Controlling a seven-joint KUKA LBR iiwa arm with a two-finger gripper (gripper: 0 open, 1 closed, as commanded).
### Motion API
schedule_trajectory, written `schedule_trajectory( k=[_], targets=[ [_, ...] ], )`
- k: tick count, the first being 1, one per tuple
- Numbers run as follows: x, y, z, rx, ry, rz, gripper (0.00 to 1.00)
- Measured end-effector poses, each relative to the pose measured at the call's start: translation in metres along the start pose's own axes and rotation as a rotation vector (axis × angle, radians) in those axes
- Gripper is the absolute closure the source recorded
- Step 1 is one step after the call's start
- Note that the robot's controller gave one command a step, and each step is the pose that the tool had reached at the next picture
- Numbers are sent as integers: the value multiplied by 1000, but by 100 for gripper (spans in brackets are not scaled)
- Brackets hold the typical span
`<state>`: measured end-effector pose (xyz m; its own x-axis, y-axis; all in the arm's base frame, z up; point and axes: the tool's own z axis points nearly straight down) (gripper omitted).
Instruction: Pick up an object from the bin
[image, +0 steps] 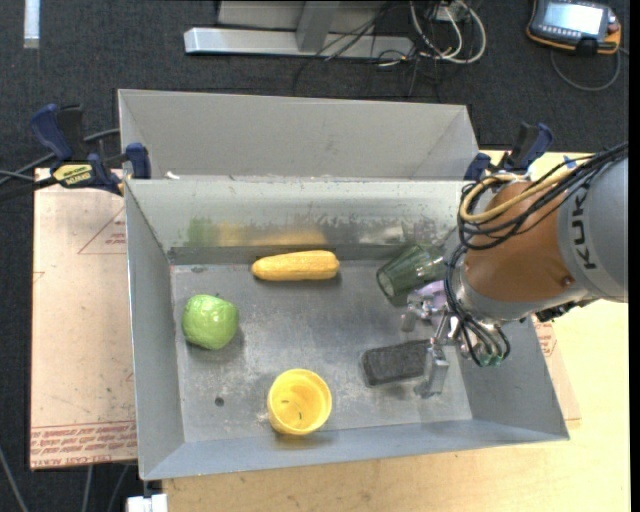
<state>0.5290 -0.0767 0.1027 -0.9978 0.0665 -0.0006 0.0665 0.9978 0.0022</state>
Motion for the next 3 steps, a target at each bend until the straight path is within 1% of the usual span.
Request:
schedule_trajectory(
  k=[1,2,3],
  targets=[
    [3,0,26,0,3,-12,0],
    [-16,4,33,-1,-2,30,100],
    [-16,4,33,-1,-2,30,100]
  ],
)
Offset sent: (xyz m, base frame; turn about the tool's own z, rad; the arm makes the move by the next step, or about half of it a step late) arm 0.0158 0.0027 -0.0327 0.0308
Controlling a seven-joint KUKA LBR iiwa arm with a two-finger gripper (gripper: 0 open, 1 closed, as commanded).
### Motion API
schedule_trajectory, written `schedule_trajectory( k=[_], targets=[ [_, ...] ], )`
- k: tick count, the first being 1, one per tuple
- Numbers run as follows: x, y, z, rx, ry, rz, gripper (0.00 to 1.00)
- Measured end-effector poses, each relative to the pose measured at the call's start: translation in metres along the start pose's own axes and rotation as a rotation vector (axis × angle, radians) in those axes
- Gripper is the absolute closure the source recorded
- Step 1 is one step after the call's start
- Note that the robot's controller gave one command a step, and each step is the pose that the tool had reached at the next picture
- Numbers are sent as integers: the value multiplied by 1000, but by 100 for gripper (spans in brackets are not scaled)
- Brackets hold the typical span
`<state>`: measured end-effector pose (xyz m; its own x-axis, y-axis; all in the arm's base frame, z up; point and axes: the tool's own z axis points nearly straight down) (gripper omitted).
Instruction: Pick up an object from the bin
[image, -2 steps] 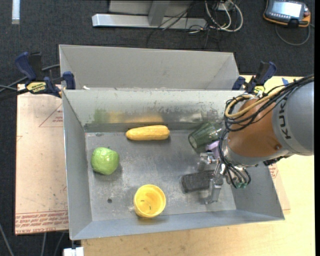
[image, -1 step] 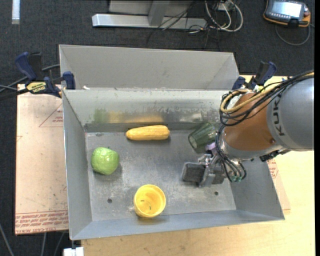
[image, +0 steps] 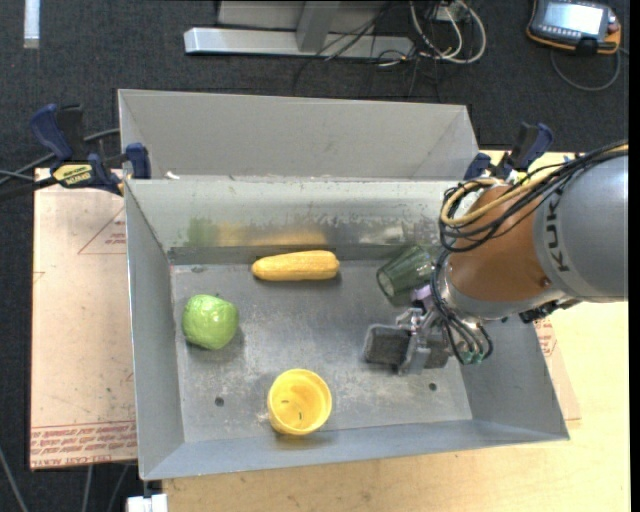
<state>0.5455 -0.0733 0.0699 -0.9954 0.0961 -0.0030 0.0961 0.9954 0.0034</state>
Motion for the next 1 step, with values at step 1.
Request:
schedule_trajectory(
  k=[1],
  targets=[
    [1,0,-4,0,4,0,100]
  ],
)
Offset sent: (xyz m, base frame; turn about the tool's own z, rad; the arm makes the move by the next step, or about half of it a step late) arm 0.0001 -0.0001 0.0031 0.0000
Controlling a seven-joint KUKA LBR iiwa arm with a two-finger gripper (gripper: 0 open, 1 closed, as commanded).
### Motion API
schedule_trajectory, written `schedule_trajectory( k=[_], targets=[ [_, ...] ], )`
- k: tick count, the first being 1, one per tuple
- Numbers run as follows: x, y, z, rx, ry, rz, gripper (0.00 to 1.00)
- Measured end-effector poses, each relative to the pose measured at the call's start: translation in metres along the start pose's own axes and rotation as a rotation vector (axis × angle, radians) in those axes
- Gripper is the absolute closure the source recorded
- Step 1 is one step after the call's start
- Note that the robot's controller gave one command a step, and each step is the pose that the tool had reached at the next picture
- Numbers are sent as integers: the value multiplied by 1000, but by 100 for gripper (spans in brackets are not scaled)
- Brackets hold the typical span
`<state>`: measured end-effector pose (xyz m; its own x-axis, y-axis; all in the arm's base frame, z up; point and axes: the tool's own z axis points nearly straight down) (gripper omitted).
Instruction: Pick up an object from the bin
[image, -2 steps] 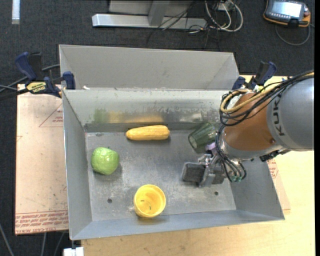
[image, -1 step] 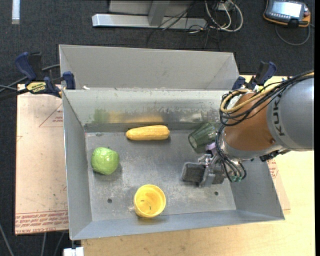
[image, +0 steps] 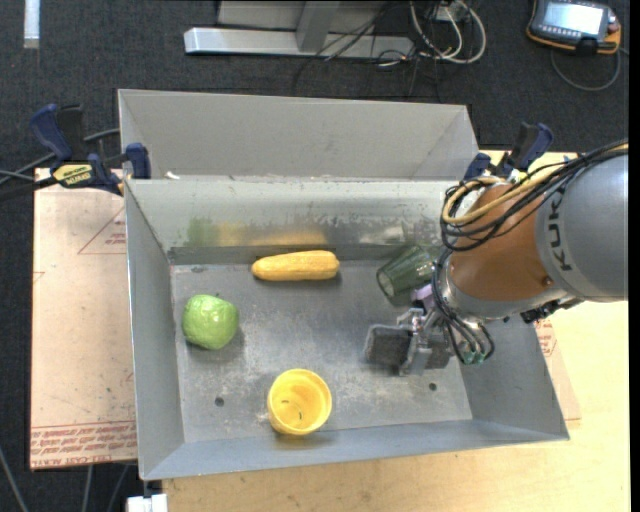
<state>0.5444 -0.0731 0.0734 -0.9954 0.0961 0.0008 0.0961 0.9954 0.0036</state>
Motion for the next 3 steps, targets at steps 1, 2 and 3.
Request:
schedule_trajectory(
  k=[1,2,3],
  targets=[
    [0,0,-14,0,1,0,100],
    [-1,0,-25,0,-3,0,100],
    [-1,0,-33,0,-3,0,100]
  ],
)
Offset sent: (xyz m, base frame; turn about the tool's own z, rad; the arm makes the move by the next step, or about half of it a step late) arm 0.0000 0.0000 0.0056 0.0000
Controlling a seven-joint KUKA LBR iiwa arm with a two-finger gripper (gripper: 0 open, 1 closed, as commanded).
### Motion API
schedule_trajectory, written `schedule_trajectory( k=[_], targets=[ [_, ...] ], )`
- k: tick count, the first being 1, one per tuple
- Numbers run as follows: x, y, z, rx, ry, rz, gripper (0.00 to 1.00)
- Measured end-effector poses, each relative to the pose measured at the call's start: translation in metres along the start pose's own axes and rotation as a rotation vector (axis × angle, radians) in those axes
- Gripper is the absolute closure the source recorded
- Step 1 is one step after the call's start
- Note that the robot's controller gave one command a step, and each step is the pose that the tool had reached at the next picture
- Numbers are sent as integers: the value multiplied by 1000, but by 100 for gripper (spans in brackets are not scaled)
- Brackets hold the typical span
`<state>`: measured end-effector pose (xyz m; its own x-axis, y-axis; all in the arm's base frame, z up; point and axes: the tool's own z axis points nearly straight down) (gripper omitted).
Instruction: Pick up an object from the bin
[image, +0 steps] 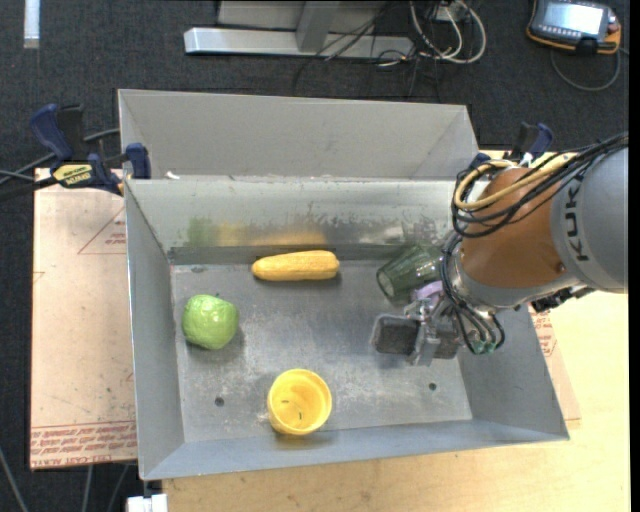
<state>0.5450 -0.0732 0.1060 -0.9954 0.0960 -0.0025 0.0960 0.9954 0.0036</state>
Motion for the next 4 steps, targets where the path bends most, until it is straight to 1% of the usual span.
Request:
schedule_trajectory(
  k=[1,2,4],
  targets=[
    [1,0,-11,0,6,0,100],
    [1,0,-30,0,3,0,100],
    [-1,0,-48,0,-3,0,100]
  ],
)
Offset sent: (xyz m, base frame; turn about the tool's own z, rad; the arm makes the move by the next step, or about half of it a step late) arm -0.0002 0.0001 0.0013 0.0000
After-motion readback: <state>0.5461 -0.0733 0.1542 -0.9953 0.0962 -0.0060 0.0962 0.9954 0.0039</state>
